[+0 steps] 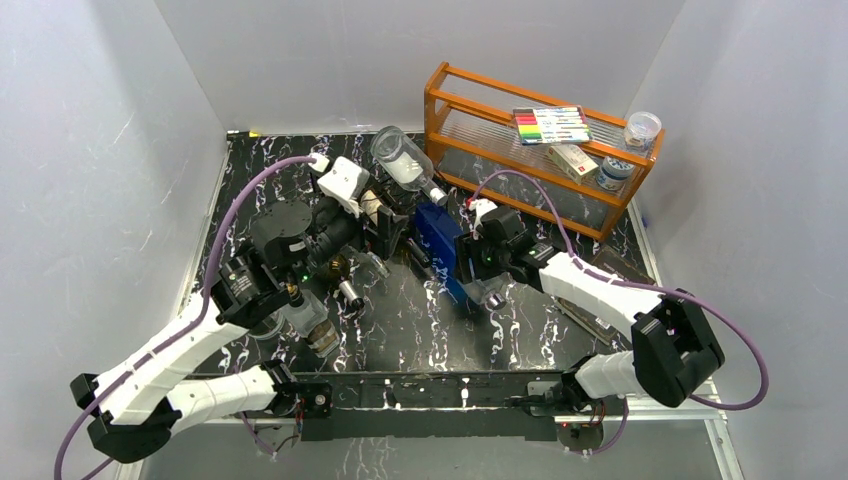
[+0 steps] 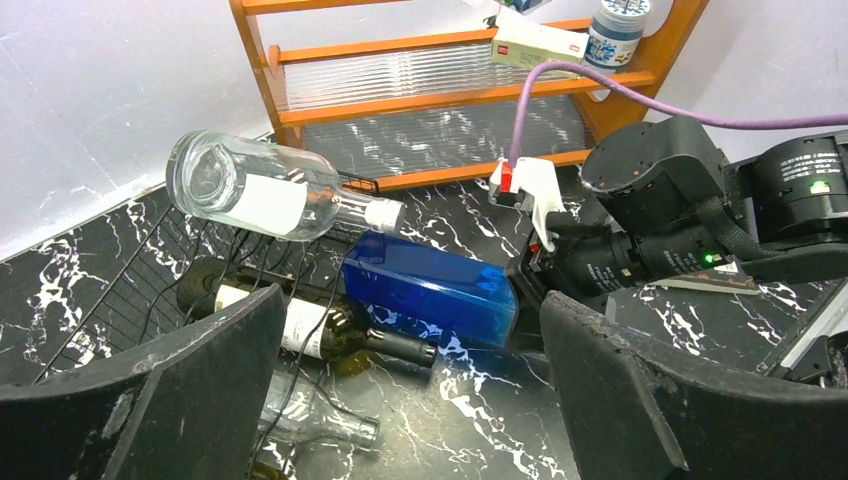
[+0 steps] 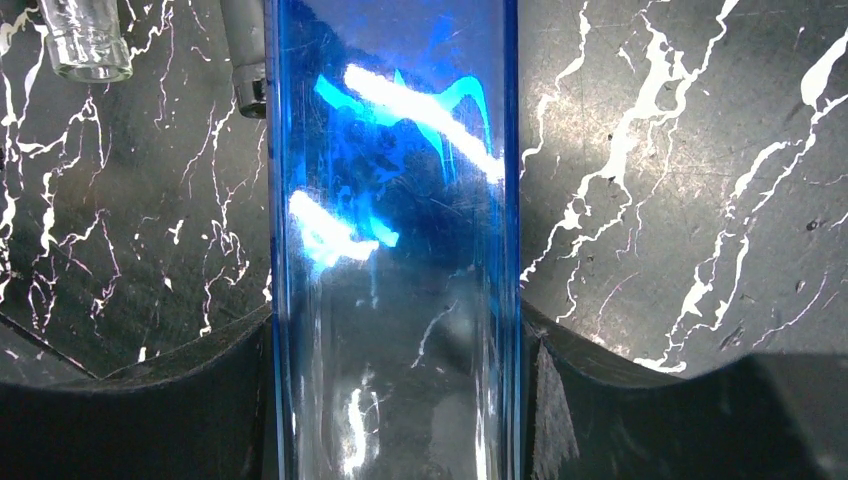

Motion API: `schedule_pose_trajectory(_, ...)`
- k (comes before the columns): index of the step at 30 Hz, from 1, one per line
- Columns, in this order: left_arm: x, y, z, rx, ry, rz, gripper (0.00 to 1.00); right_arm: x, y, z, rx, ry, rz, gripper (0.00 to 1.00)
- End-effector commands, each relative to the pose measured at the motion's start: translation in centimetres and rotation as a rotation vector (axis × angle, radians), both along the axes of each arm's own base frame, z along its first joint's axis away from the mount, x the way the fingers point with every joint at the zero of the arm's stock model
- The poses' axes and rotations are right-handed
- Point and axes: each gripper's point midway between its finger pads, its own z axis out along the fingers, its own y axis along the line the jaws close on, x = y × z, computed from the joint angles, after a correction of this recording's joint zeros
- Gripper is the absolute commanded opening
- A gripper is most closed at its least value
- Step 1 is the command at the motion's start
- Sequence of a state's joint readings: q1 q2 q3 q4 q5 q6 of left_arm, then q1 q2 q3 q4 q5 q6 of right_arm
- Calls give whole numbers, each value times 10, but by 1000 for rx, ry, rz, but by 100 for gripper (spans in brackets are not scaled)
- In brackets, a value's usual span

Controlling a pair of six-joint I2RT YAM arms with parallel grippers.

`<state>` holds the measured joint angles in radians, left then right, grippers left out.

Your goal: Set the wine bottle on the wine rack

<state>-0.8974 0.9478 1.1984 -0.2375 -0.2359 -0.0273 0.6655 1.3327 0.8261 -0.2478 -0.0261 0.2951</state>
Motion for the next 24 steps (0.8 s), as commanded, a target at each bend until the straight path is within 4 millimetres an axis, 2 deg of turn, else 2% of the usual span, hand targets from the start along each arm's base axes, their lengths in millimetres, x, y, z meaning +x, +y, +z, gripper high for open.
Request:
schedule_pose_trajectory(1, -4, 5, 10, -57, -11, 7, 98, 48, 31, 76, 208, -297, 11, 0)
schedule_pose_trajectory(8, -1, 7, 7, -47, -13, 25, 98, 77, 38, 68, 237, -359, 22, 0)
schedule_pose_trajectory(14, 7, -1, -4, -17, -11, 25, 98, 103, 47, 59, 278, -410, 38, 0)
schedule_pose_trajectory(24, 15, -10, -14, 34, -3, 22, 98, 154, 63, 49, 227, -488, 42, 0)
